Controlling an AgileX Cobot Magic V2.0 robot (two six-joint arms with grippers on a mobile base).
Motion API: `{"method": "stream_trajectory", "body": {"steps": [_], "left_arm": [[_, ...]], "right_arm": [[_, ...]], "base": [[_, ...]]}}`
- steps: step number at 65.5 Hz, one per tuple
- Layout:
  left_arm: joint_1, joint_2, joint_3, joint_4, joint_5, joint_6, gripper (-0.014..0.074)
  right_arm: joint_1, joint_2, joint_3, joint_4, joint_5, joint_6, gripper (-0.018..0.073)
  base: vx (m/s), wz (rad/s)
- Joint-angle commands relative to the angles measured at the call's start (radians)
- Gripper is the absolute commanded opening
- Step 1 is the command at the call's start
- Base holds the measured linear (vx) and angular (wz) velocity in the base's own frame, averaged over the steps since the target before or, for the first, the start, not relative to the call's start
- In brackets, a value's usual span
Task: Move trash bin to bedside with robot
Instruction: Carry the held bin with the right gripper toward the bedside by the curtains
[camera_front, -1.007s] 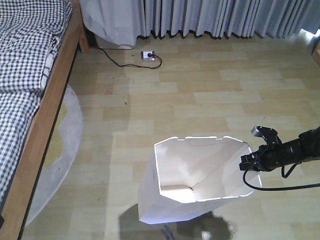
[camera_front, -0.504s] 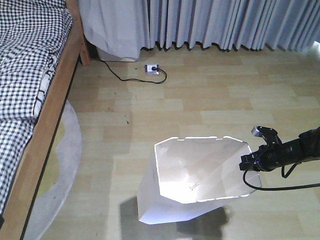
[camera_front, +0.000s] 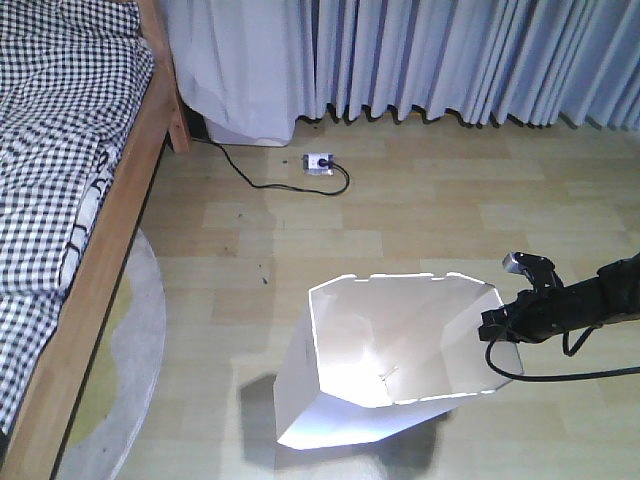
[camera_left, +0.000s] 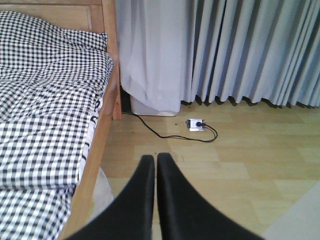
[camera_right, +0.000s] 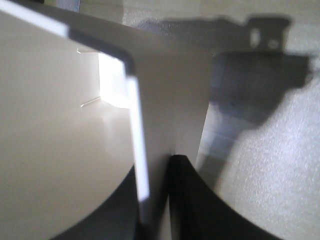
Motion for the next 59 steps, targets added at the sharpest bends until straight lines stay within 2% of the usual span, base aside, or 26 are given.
{"method": "stream_trajectory", "body": {"steps": [1,59], "left_arm": [[-0.003,-0.014,0.003,-0.002,-0.066,-0.004,-0.0006],[-0.003,-0.014,0.003,-0.002,-0.066,-0.004,-0.0006]], "right_arm": [[-0.003,-0.080,-0.013,0.065,0.238,0.018,-0.0005],[-0.003,-0.080,-0.013,0.065,0.238,0.018,-0.0005]], "base": [[0.29,0.06],[0.30,0.00]]}}
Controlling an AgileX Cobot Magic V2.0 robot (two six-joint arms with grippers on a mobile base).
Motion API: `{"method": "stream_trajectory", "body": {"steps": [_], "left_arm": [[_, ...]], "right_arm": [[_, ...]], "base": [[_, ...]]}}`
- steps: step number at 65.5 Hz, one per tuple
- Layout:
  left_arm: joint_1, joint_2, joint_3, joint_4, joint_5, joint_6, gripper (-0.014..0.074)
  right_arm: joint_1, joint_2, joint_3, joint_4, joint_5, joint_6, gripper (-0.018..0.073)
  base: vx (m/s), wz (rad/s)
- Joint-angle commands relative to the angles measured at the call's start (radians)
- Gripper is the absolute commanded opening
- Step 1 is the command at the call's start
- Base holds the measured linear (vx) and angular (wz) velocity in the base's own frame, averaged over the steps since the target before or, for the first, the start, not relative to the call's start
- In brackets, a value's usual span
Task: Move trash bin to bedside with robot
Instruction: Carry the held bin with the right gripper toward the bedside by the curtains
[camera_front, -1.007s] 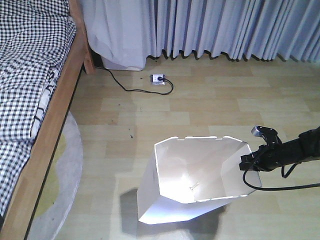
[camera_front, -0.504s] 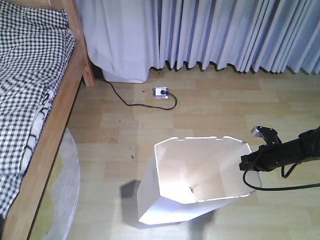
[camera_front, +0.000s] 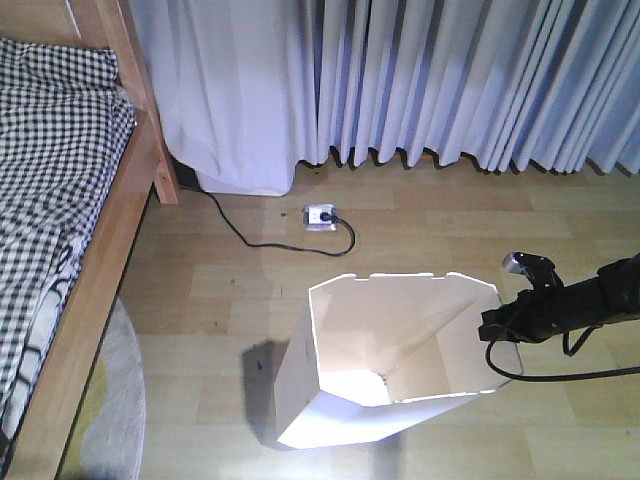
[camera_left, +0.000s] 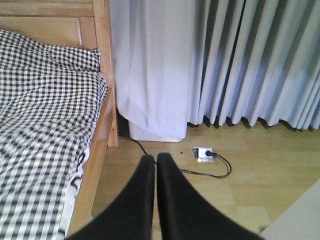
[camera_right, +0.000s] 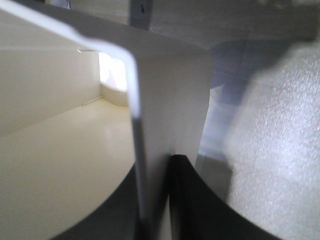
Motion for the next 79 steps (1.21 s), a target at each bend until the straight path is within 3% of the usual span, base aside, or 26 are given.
{"method": "stream_trajectory", "body": {"steps": [1,79], "left_arm": [[-0.003,-0.014,0.003,-0.002,-0.066,-0.004,-0.0006],[-0.003,-0.014,0.003,-0.002,-0.066,-0.004,-0.0006]], "right_arm": [[-0.003,-0.080,-0.013,0.065,0.237,0.018,-0.0005],[-0.003,-0.080,-0.013,0.066,0.237,0.018,-0.0005]], "base": [[0.31,-0.02],[0.23,0.01]]}}
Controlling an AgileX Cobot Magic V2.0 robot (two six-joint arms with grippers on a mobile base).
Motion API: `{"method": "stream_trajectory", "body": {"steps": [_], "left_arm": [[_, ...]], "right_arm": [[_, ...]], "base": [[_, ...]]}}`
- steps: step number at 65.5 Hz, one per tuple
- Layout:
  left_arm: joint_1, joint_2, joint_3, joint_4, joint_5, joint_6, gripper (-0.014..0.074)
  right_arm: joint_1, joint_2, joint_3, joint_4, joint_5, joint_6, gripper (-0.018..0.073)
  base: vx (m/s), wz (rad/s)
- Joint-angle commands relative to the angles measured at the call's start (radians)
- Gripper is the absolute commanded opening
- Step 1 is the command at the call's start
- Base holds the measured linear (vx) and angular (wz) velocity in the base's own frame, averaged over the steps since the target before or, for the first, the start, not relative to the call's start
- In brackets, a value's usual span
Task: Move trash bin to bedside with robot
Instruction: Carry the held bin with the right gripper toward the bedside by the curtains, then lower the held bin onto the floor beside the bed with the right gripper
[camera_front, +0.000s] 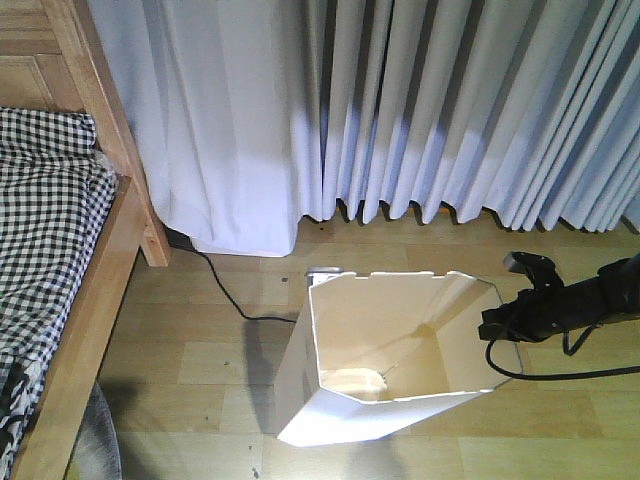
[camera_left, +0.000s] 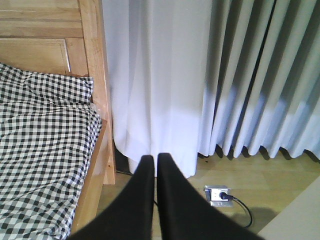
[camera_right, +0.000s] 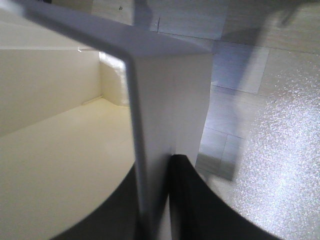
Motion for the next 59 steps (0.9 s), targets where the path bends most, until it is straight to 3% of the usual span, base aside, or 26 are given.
{"method": "stream_trajectory", "body": {"steps": [1,43,59], "left_arm": [[-0.003,-0.014,0.003,-0.002,-0.066,-0.004,-0.0006],[-0.003,-0.014,0.003,-0.002,-0.066,-0.004,-0.0006],[-0.003,-0.014,0.003,-0.002,-0.066,-0.004,-0.0006]], "right_arm": [[-0.003,-0.080,-0.012,0.063,0.236,0.018,-0.0005],[-0.002,-0.080,-0.012,0.065,0.236,0.018,-0.0005],[0.002,-0.055,-0.032,0.137,0.192,0.062,-0.0005]], "base": [[0.07,0.03],[0.01,0.01],[0.00,-0.01]]}}
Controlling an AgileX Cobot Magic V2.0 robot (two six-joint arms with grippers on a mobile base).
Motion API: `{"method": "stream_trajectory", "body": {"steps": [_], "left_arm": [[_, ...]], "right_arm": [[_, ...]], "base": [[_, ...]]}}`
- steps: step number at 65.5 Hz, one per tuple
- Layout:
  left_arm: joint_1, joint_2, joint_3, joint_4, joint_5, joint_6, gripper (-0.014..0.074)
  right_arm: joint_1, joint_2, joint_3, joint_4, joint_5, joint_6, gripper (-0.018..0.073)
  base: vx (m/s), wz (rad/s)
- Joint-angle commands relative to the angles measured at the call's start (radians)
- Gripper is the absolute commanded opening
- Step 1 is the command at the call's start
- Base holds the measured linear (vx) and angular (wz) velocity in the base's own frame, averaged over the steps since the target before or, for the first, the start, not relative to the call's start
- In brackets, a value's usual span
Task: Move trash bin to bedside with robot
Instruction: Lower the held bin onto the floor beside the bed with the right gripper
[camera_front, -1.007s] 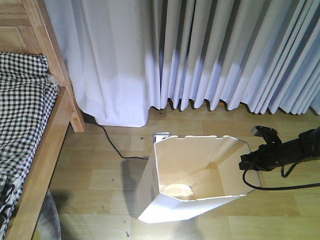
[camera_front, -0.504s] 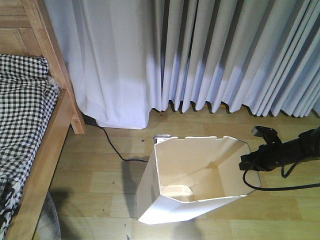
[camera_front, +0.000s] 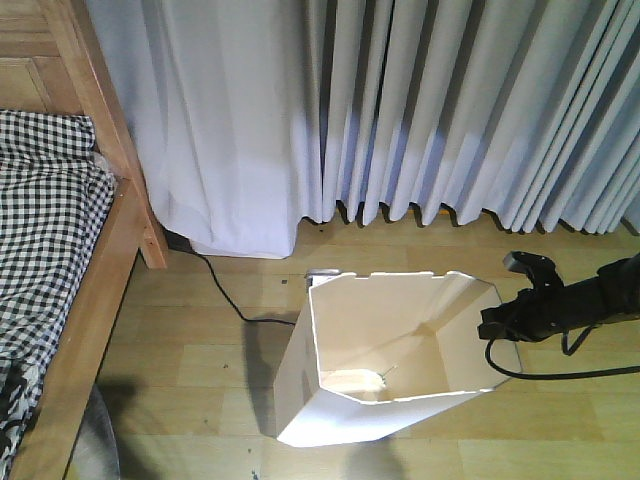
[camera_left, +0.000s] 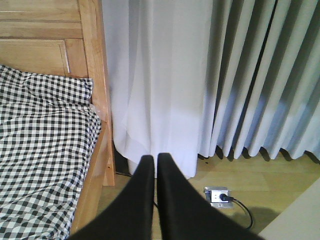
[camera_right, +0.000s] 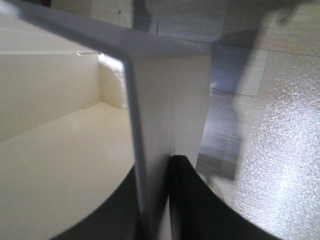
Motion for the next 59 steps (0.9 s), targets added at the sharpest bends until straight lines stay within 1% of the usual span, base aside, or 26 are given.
{"method": "stream_trajectory", "body": {"steps": [1,4,10,21,25,36,41,59], "left_arm": [[-0.003,-0.014,0.003,-0.002,-0.066,-0.004,-0.0006],[-0.003,-0.014,0.003,-0.002,-0.066,-0.004,-0.0006],[-0.003,-0.014,0.003,-0.002,-0.066,-0.004,-0.0006],[-0.003,-0.014,0.003,-0.002,-0.066,-0.004,-0.0006],[-0.003,-0.014,0.003,-0.002,-0.066,-0.004,-0.0006],[-0.003,-0.014,0.003,-0.002,-0.066,-0.004,-0.0006],[-0.003,-0.014,0.003,-0.002,-0.066,-0.004,-0.0006],[-0.003,-0.014,0.003,-0.002,-0.066,-0.004,-0.0006]], "right_arm": [[0.005,-0.054,-0.039,0.118,0.189,0.071,-0.0005],[0.015,-0.037,-0.057,0.116,0.166,0.098,-0.0005],[0.048,-0.007,-0.107,0.072,0.112,0.152,-0.0005],[0.118,0.047,-0.178,-0.025,-0.087,0.283,-0.0005],[0.136,0.069,-0.202,-0.044,-0.135,0.304,-0.0005],[0.158,0.147,-0.277,-0.031,-0.142,0.322,-0.0005],[0.158,0.187,-0.317,-0.029,-0.140,0.357,-0.0003],[0.158,0.295,-0.447,-0.029,-0.101,0.379,-0.0001]], "base": [[0.00,-0.01],[0.00,0.00],[0.00,0.00],[0.00,0.00],[0.00,0.00],[0.00,0.00],[0.00,0.00],[0.00,0.00]]}}
